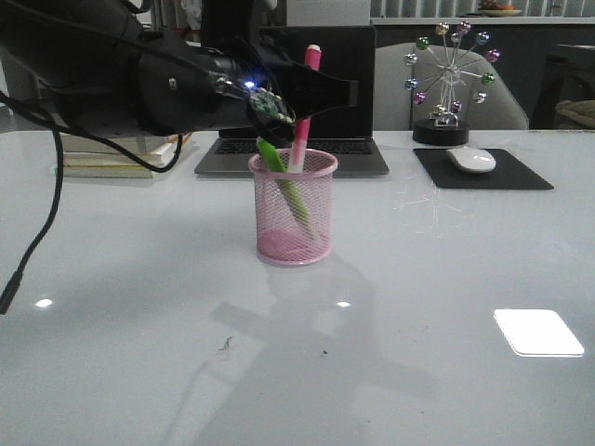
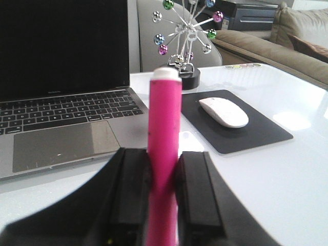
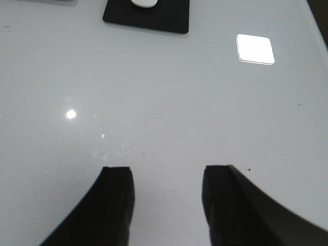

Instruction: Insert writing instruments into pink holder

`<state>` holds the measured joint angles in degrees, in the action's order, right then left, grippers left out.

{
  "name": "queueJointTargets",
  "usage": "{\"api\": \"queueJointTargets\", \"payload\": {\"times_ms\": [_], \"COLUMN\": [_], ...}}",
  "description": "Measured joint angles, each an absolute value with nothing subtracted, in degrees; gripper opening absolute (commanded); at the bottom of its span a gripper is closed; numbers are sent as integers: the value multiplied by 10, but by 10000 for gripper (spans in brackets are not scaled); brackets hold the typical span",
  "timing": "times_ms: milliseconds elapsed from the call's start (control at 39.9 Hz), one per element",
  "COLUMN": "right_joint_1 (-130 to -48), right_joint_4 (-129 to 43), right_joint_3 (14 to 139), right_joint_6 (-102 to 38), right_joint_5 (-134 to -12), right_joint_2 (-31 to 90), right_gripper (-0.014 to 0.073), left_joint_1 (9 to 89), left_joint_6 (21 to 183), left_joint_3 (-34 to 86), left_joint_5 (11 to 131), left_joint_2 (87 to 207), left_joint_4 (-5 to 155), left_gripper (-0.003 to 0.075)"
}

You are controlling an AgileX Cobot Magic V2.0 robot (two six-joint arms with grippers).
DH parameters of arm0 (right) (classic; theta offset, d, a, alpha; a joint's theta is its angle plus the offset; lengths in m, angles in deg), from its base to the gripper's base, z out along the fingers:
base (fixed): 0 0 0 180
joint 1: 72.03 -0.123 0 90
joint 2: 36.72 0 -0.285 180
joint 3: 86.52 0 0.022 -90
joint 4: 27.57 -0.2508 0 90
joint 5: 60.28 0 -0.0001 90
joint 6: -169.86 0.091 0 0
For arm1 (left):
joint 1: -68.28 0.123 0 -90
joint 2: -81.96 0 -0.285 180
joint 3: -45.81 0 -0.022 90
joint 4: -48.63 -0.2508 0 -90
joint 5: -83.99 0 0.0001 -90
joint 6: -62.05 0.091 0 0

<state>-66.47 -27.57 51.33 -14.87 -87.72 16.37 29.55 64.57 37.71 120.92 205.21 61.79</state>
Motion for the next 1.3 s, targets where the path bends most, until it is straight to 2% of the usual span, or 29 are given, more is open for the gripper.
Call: {"api": "queueJointTargets", "payload": {"times_ms": [200, 601, 851, 1126, 1302], "right_joint_1": [-665, -665, -665, -665, -665], "right_joint_4": [-268, -265, -265, -265, -265], "right_joint_3": [513, 513, 513, 513, 513], "right_joint_6": [-149, -149, -149, -149, -149], "right_joint_5": [-877, -877, -878, -876, -876], "right_joint_2": [164, 164, 164, 164, 164], "right_gripper": [426, 426, 426, 426, 426], "left_joint_1": [289, 297, 387, 507, 574], "left_joint_6": [644, 674, 690, 690, 690], "left_joint_3": [377, 375, 375, 374, 374], "left_joint_5": [1214, 1193, 986, 891, 753], "left_joint_2": [2052, 2015, 1873, 1718, 1618], "left_joint_4": [615, 611, 609, 570, 527], "left_gripper": [376, 375, 375, 375, 375]}}
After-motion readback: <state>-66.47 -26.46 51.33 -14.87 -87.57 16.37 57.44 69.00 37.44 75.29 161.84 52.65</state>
